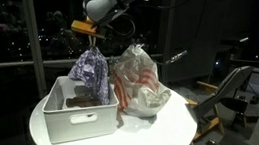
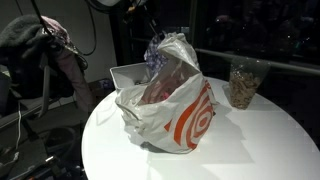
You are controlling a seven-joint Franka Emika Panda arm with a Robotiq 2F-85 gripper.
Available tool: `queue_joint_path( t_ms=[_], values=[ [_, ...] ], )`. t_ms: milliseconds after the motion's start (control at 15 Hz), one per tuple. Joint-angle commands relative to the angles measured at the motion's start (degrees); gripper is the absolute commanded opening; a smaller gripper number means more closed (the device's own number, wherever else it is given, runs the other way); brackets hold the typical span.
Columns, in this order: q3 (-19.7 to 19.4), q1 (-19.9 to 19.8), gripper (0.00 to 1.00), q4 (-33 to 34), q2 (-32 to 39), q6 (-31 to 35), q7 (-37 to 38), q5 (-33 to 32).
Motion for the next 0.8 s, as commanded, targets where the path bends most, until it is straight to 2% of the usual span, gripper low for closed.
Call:
queue_joint_path(
  t_ms=[0,267,400,733],
  values=[
    [0.7,-1.4,0.02,-10.7,-12.0,6.7,5.5,-5.2],
    [3.2,-4.3,0.02,-17.7,-22.4,8.7,9.8,-10.9],
    [5.8,-7.0,0.02,-21.4,-27.7,9.8,8.6,-10.7],
    [11.4,-12.2,0.02,-30.0,-39.6,12.9,-5.0,2.7]
  ],
)
